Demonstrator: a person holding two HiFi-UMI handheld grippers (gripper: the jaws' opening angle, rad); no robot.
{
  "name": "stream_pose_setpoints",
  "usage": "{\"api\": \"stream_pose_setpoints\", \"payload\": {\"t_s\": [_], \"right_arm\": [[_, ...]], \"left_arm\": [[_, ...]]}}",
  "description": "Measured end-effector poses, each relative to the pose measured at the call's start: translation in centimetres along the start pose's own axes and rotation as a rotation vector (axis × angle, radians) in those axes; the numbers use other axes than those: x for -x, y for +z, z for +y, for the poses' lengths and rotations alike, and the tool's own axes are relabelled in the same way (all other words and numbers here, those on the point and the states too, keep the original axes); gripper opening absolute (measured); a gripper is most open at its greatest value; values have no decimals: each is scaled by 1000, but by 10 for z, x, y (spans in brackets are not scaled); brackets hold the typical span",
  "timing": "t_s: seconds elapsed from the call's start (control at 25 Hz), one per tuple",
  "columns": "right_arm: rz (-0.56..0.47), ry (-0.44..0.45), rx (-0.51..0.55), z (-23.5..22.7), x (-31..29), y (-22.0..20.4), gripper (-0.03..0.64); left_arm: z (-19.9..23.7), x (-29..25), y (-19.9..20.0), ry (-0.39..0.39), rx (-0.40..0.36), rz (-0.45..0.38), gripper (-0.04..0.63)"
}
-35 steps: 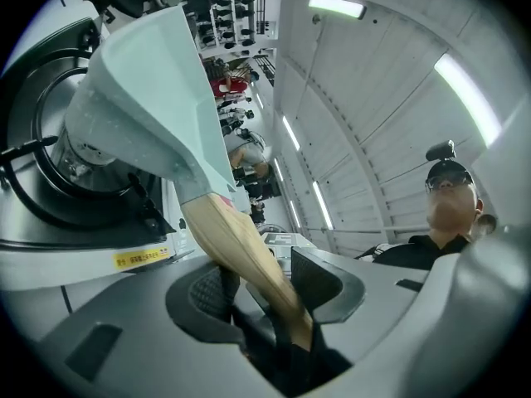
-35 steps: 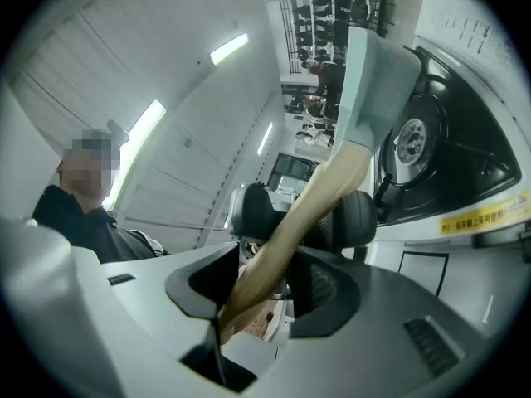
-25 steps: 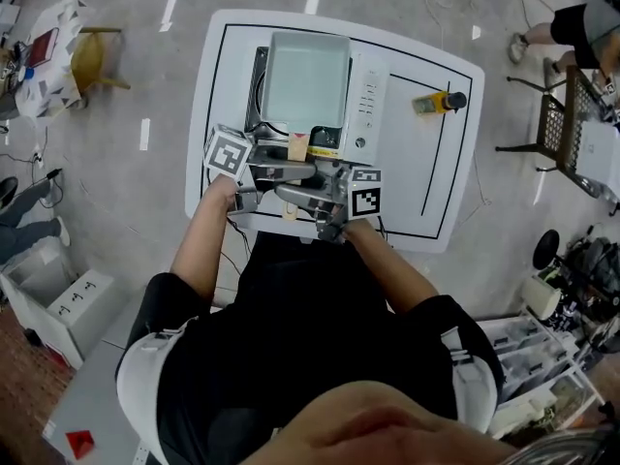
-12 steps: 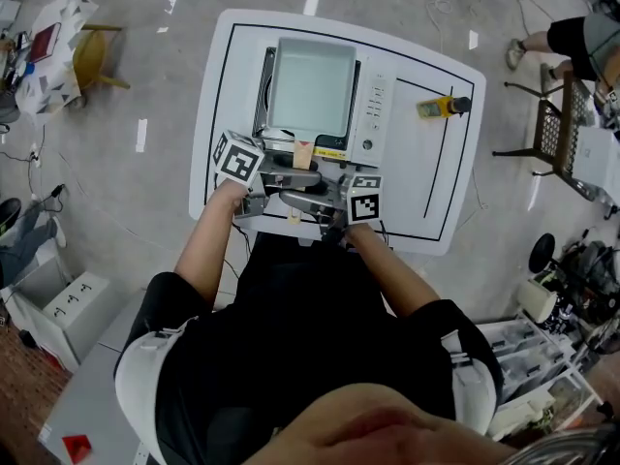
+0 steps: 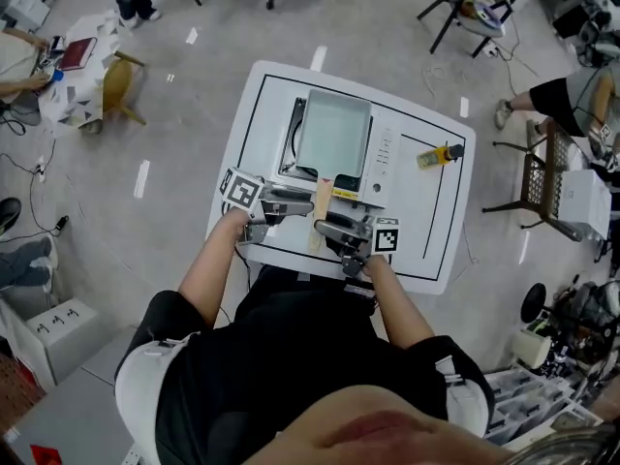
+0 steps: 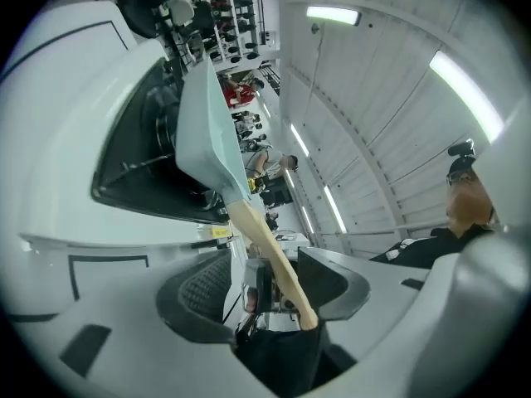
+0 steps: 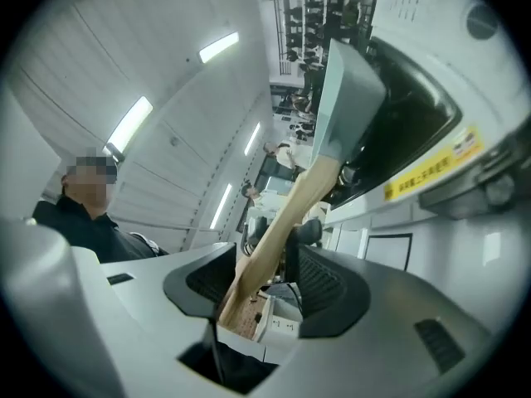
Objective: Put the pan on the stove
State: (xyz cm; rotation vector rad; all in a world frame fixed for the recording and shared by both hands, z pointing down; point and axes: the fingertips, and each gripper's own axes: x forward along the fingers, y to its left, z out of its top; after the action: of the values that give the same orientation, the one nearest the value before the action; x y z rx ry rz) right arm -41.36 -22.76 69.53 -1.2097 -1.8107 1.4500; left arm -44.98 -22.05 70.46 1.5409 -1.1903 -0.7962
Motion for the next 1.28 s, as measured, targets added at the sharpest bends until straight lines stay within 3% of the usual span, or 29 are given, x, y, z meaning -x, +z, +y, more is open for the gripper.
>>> {"api": "stream_pose_setpoints", "payload": {"t_s": [0.12, 0.24, 0.32, 0.44, 0.6, 0.72, 0.88, 0.96, 1.28], "right_arm": [[-116, -82, 47, 1, 32, 10, 213], [-253, -217, 191, 12, 70, 32, 112], [-344, -347, 355, 26, 93, 49, 70], [-422, -541, 672, 64, 108, 65, 44], [-421, -645, 998, 122, 95, 67, 40], [-438, -691, 1166, 165, 88, 65, 40], [-495, -733, 1264, 212, 98, 46, 40], [-519, -731, 1284, 225, 111, 26, 41], [-575, -732, 1275, 247, 173, -84, 40]], "left_arm": [[-5, 33, -2, 27, -44, -53, 249], [-25, 62, 13, 41, -149, -161, 171], [-47, 76, 25, 51, -244, -236, 97], [-80, 93, 35, 64, -383, -335, 43], [-129, 101, 36, 125, -605, -428, 19], [-169, 101, 31, 193, -787, -516, 18], [-211, 93, 10, 340, -986, -611, 18], [-224, 87, -7, 418, -1040, -653, 18], [-255, 72, -108, 577, -1037, -819, 18]]}}
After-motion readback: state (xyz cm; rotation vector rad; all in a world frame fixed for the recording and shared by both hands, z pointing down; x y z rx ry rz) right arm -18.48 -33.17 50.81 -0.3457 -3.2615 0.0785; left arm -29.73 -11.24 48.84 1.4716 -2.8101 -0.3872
